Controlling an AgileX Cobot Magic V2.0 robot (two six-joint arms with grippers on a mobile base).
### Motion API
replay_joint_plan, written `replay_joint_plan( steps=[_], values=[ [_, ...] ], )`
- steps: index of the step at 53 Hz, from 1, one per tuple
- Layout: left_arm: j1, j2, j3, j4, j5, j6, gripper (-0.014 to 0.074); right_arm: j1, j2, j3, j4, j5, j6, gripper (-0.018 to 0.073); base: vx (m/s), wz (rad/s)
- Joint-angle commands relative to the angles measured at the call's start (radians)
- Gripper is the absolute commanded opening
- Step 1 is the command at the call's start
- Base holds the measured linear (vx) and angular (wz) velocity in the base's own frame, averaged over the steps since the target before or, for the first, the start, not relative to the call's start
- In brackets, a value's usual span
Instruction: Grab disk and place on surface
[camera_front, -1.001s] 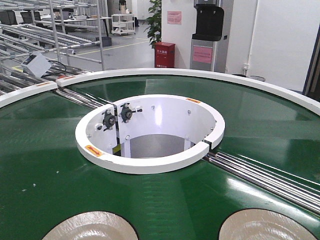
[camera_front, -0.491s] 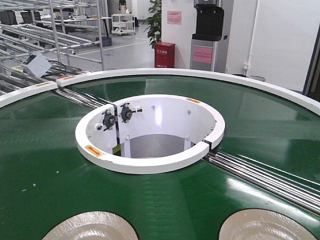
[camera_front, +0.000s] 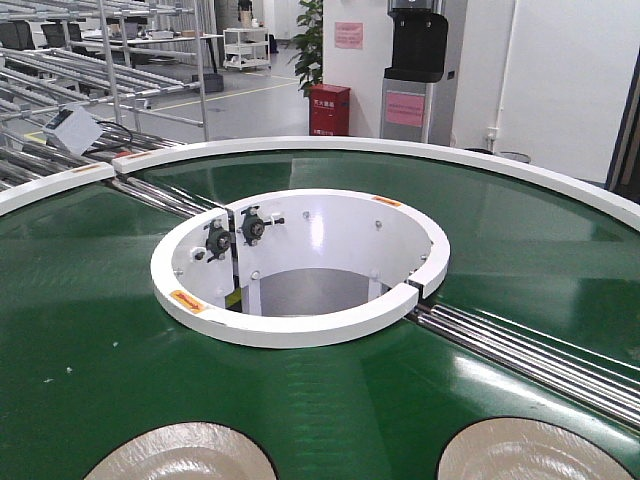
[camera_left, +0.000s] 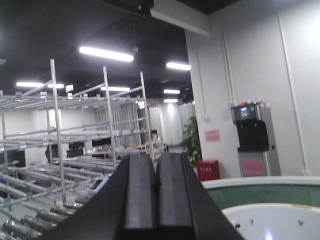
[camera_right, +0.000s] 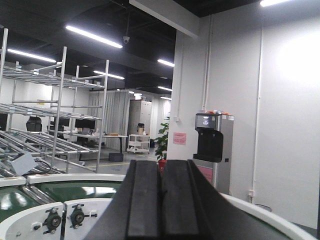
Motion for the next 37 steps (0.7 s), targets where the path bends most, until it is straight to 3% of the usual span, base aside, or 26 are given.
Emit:
replay_joint_plan(
  steps=[1,12,24,31,37],
  values=[
    [-0.007,0.2,-0.104,0.002,-0.044,0.005,0.0001,-0.003,0.163,-0.124,-0.015,-0.038,-0.022,-0.0009,0.0,0.0],
    [-0.008,0.51,-0.159,-0.008,-0.053,-0.005,0.0001,-0.003,0.445,-0.173,0.002,-0.092,0.0,-0.0009,0.0,0.0],
    [-0.028,0.591,-0.159,-0.005,-0.041,-0.001,0.0022,-0.003,0.579,-0.173,0.002,-0.095,0.066,0.0,0.0,0.0],
    [-0.068,0.591,-0.159,-0.005,-0.064,0.003,0.0101,-0.003,0.597,-0.173,0.002,-0.095,0.088,0.005,0.0,0.0],
    [-0.078,0.591,-0.159,-0.005,-0.061,0.005,0.0216,-0.003,0.606,-0.173,0.001,-0.089,0.087,0.0158,0.0,0.0]
  ],
)
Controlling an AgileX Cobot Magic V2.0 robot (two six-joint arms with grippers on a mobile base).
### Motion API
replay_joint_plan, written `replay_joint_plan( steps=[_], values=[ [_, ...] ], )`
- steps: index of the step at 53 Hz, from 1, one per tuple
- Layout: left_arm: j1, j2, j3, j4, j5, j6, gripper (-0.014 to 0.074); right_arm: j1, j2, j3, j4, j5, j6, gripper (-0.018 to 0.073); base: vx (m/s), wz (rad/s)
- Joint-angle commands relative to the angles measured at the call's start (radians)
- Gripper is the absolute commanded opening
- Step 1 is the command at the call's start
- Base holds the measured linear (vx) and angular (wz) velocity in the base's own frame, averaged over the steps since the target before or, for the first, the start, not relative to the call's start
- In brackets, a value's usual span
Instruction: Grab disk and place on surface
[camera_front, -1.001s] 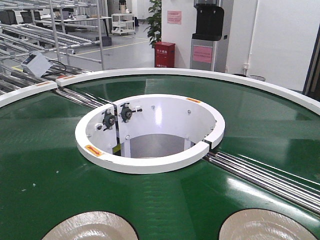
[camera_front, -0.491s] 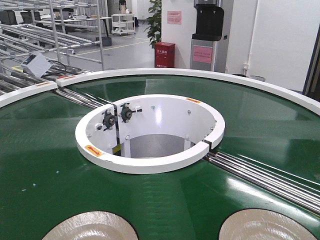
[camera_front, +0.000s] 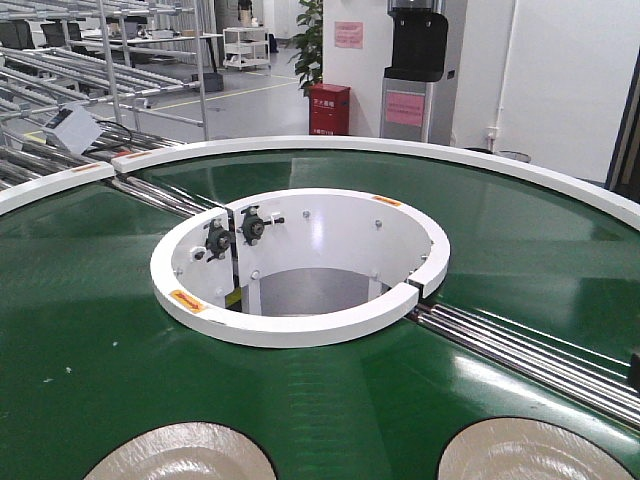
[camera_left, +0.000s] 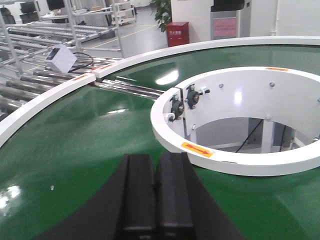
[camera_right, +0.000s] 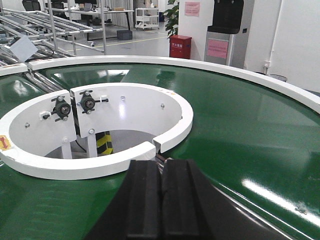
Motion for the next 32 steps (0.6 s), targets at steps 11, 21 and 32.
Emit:
replay_joint_plan(
  steps=[11,21,32],
  values=[
    [-0.01,-0.009,-0.037,-0.005,-0.088,0.002,0.0502,-0.003,0.026,-0.037,-0.002,-0.073,0.001,0.0555,0.0,0.0],
    [-0.05,-0.009,-0.037,-0.005,-0.089,0.002,0.063,-0.003,0.038,-0.037,-0.002,-0.067,0.0,0.0728,0.0,0.0],
    [-0.104,-0.008,-0.04,-0.009,-0.042,-0.077,0.0597,-0.003,0.038,-0.054,0.05,0.03,0.052,0.0684,0.0,0.0]
  ],
)
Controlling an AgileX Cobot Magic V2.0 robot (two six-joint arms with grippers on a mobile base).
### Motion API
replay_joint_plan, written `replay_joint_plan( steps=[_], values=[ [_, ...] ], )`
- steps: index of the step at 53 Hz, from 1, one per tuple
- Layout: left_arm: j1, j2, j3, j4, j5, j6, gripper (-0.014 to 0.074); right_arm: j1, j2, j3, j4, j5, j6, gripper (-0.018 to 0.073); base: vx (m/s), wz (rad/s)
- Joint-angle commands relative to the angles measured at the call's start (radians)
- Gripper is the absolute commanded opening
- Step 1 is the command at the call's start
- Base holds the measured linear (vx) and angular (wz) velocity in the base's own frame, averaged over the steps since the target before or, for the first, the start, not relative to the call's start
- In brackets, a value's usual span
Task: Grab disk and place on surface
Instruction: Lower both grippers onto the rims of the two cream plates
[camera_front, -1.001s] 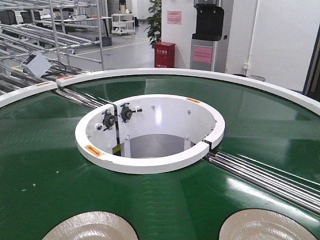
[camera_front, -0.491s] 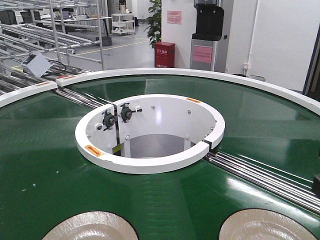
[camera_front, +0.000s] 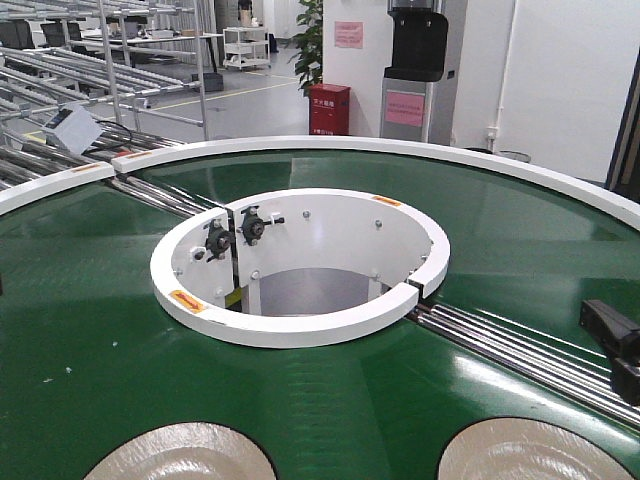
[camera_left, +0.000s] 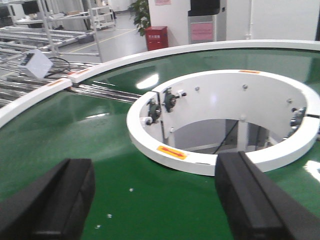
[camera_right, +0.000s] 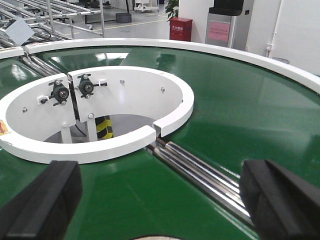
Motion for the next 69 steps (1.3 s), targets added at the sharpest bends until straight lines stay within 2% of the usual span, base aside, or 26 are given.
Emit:
replay_joint_plan(
  steps=[1,7,10,13,17,20,23,26,28,31,33,35,37,38,43,47,52,66,69],
  values=[
    [-0.025,-0.008,-0.047,-0.008,-0.016,-0.056,0.059,-0.003,-0.001,-0.066,0.054,0.054,0.051,0.0674,0.0,0.0],
    [-0.066,0.024,-0.137,-0.058,0.235,-0.055,0.0552,-0.003,0.067,-0.192,0.076,0.336,0.031,0.0608,0.0,0.0],
    [-0.093,0.073,-0.212,-0.139,0.39,0.008,0.0531,-0.003,0.12,-0.252,0.143,0.433,-0.017,0.0578,0.0,0.0],
    [-0.116,0.125,-0.278,-0.265,0.519,0.124,0.0516,-0.003,0.177,-0.329,0.279,0.511,-0.11,0.0555,0.0,0.0],
    [-0.136,0.223,-0.351,-0.521,0.674,0.329,0.0502,-0.003,0.264,-0.417,0.498,0.619,-0.28,0.0549,0.0,0.0],
    [-0.135,0.307,-0.391,-0.775,0.79,0.488,0.0497,-0.003,0.342,-0.472,0.717,0.718,-0.407,0.0549,0.0,0.0],
    [-0.135,0.374,-0.408,-0.98,0.858,0.593,0.0497,-0.003,0.41,-0.519,0.881,0.817,-0.508,0.0549,0.0,0.0],
    [-0.135,0.429,-0.412,-1.128,0.885,0.678,0.0497,-0.004,0.47,-0.562,0.981,0.899,-0.564,0.0549,0.0,0.0],
    [-0.132,0.46,-0.412,-1.179,0.878,0.699,0.0497,-0.007,0.5,-0.583,1.005,0.925,-0.568,0.0549,0.0,0.0],
    [-0.111,0.491,-0.412,-1.17,0.859,0.7,0.0497,-0.031,0.54,-0.613,0.994,0.95,-0.555,0.0549,0.0,0.0],
    [-0.083,0.511,-0.412,-1.128,0.86,0.679,0.0497,-0.079,0.558,-0.629,0.974,0.969,-0.535,0.0549,0.0,0.0],
    [-0.043,0.528,-0.412,-1.066,0.872,0.645,0.0497,-0.129,0.569,-0.631,0.95,0.985,-0.514,0.0549,0.0,0.0],
    [0.006,0.543,-0.412,-0.99,0.886,0.612,0.0497,-0.216,0.573,-0.627,0.925,1.0,-0.502,0.0549,0.0,0.0],
    [0.039,0.552,-0.411,-0.923,0.892,0.584,0.0497,-0.253,0.577,-0.624,0.909,1.002,-0.496,0.0549,0.0,0.0],
    [0.157,0.572,-0.409,-0.765,0.889,0.523,0.0497,-0.43,0.583,-0.593,0.876,0.986,-0.458,0.0549,0.0,0.0],
    [0.24,0.594,-0.409,-0.675,0.873,0.477,0.0497,-0.524,0.588,-0.566,0.869,0.948,-0.462,0.0549,0.0,0.0],
    [0.286,0.646,-0.409,-0.656,0.884,0.47,0.0497,-0.562,0.593,-0.547,0.859,0.864,-0.472,0.0549,0.0,0.0],
    [0.285,0.832,-0.409,-0.671,0.871,0.59,0.0494,-0.564,0.656,-0.547,0.857,0.835,-0.509,0.0549,0.0,0.0],
    [0.285,0.86,-0.409,-0.699,0.871,0.61,0.0487,-0.564,0.665,-0.547,0.857,0.828,-0.509,0.0549,0.0,0.0]
  ],
)
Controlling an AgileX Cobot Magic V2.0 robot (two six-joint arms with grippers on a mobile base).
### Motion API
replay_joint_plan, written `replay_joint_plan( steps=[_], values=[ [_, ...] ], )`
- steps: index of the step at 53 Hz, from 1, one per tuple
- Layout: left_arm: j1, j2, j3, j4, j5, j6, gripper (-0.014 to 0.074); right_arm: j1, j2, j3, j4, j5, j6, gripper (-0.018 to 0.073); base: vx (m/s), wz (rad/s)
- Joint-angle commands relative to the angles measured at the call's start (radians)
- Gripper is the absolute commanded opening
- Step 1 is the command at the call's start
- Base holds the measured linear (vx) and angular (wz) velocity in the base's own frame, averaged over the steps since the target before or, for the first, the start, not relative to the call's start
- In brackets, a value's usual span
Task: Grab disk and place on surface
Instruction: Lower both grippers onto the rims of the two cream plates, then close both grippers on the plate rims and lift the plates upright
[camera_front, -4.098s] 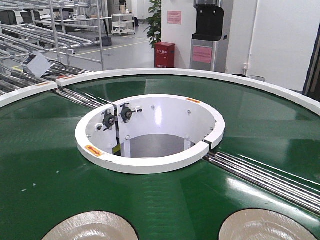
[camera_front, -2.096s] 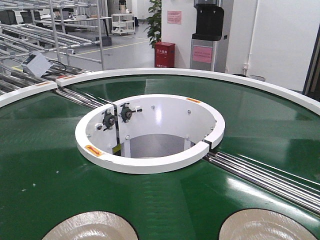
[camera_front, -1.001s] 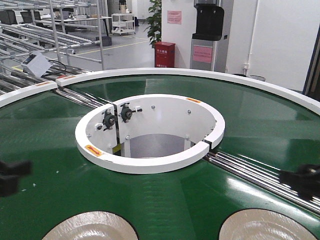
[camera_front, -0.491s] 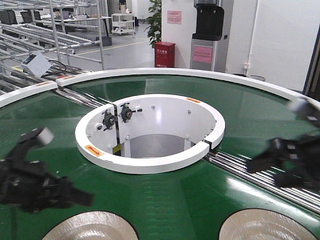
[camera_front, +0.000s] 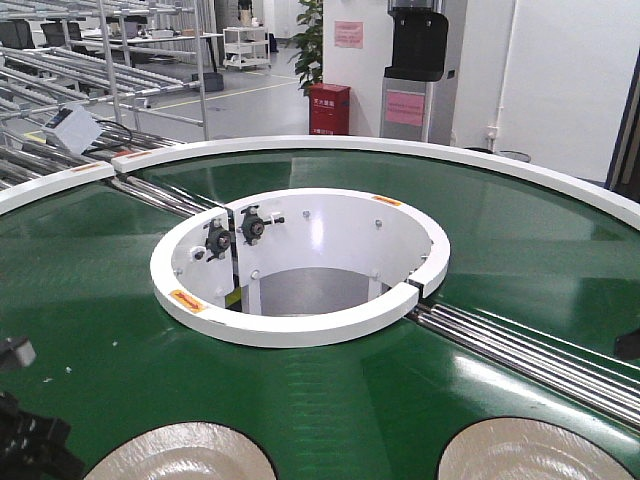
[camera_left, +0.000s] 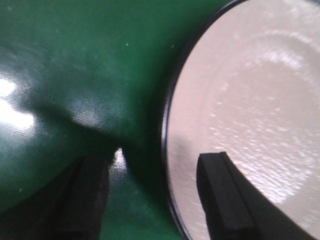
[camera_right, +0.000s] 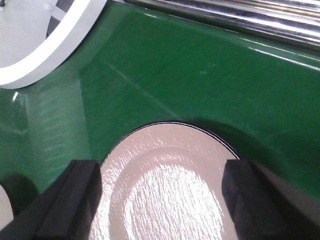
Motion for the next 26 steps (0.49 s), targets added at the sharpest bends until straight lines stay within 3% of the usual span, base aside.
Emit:
replay_joint_plan(
  steps=[1,15,26],
  values=[
    [0.0,0.005,-0.031,-0.085,-0.01,0.045,0.0485,-0.006,-0.019,-0.023,0.048,-0.038,-0.02,0.0549,0.0,0.0],
    [-0.002,0.118,-0.031,-0.36,0.106,0.287,0.0447,-0.006,-0.015,-0.023,0.047,-0.059,-0.035,0.0549,0.0,0.0],
    [-0.032,0.18,-0.031,-0.391,0.166,0.298,0.0423,-0.006,-0.015,-0.024,0.042,-0.062,-0.035,0.0549,0.0,0.0]
  ],
)
